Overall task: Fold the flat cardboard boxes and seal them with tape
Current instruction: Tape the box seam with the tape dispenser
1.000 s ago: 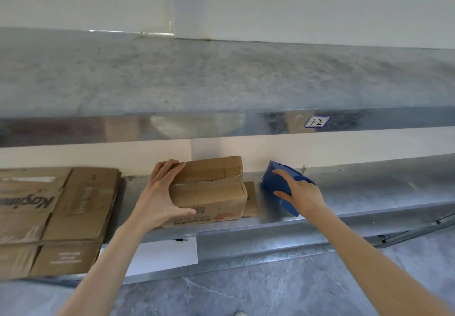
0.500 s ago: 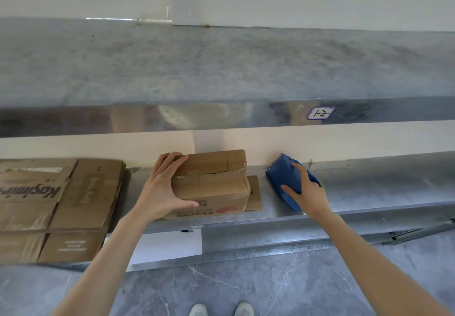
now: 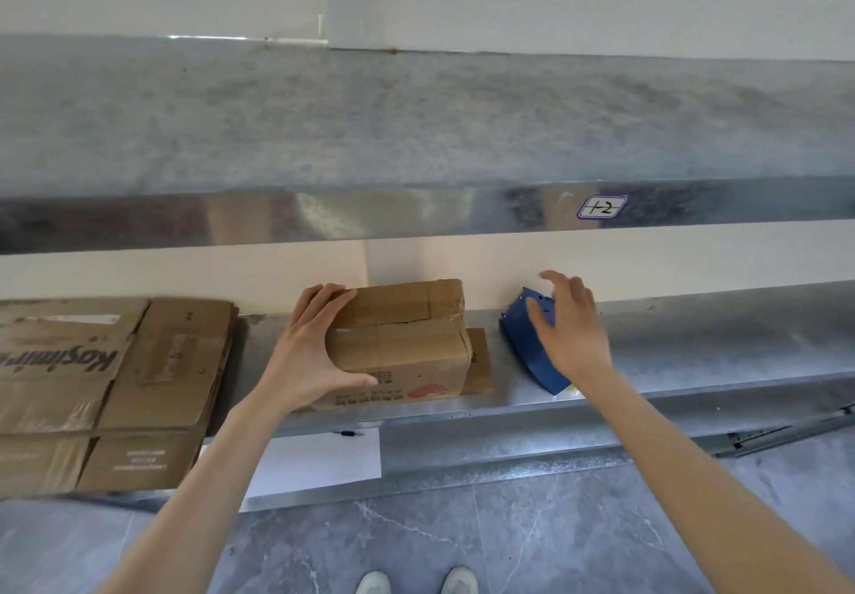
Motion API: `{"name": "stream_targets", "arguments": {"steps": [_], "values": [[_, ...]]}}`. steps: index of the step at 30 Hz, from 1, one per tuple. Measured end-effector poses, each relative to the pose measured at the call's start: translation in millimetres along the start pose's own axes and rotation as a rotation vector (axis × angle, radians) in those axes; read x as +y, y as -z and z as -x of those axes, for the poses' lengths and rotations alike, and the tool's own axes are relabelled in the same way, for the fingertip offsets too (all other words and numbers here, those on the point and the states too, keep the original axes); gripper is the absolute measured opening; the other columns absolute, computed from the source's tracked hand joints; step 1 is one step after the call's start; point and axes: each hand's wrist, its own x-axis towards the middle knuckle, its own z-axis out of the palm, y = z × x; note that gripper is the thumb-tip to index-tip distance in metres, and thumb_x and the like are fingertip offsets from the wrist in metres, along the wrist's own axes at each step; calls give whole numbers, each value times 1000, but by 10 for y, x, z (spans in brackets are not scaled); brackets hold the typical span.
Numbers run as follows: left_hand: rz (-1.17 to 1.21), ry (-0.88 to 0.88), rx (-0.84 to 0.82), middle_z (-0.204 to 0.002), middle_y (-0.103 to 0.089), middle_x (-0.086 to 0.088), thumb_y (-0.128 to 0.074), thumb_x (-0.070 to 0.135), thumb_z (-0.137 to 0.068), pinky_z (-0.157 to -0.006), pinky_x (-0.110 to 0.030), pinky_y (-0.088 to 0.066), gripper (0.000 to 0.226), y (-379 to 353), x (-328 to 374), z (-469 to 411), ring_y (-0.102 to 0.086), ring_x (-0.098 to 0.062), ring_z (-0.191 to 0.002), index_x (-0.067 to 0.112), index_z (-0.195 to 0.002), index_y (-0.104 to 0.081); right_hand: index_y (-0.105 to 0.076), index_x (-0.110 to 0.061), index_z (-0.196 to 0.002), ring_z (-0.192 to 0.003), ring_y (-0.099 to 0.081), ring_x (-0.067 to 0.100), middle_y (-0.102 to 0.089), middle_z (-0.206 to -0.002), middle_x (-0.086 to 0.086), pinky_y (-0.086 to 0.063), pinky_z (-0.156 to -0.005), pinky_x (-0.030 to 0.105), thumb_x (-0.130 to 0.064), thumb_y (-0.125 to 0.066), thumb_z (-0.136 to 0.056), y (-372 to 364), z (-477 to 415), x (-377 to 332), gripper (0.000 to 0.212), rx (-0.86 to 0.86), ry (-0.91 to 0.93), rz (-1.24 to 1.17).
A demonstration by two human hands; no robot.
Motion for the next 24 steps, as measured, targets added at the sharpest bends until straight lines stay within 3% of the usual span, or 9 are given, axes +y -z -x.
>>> {"name": "stream_targets", "arguments": {"steps": [3, 5, 8, 11, 19, 24], "values": [[6, -3, 3, -156, -26, 13, -90, 60, -49, -113, -51, -30, 120, -7, -17, -3, -7, 3, -142, 31, -150, -33, -57, -17, -126, -119, -45, 19, -49, -128, 1, -42, -90, 32, -28, -53, -100, -135, -28, -602, 29, -44, 137, -167], [14, 0, -7, -156, -25, 13, -90, 61, -49, -114, -52, -29, 121, -3, -16, -2, -8, -2, -146, 30, -151, -33, -55, -21, -130, -130, -38, 13, -45, -138, -3, -39, -102, 31, -35, -51, -100, -287, -5, -962, 33, -142, 187, -240], [37, 0, -26, -158, -23, 12, -89, 62, -48, -117, -53, -27, 122, 6, -4, 2, -7, -9, -149, 28, -151, -32, -43, -26, -145, -149, -14, 17, -29, -158, -3, -19, -120, 37, -48, -45, -101, -538, 42, -1202, 49, -303, 212, -124], [70, 1, -37, -159, -22, 13, -90, 61, -46, -119, -52, -22, 125, 12, 4, 3, -2, -9, -151, 28, -152, -32, -33, -29, -152, -152, 4, 17, -14, -165, -2, -3, -125, 38, -53, -43, -100, -648, 68, -1166, 58, -342, 212, -43], [250, 62, -11, -163, -7, 19, -86, 65, -41, -119, -50, -13, 124, -7, -5, 17, 11, -4, -150, 34, -150, -35, -32, -32, -152, -151, 1, 6, -1, -165, -12, -15, -117, 27, -29, -70, -92, -637, 71, -1057, 71, -295, 33, -564], [420, 128, 17, -162, -2, 26, -84, 71, -42, -118, -41, -24, 125, -39, -13, 15, -6, -4, -151, 43, -151, -28, -17, -38, -156, -142, -16, -4, -13, -162, -18, -20, -116, 27, -35, -74, -87, -635, 79, -1035, 89, -310, -64, -665]]}}
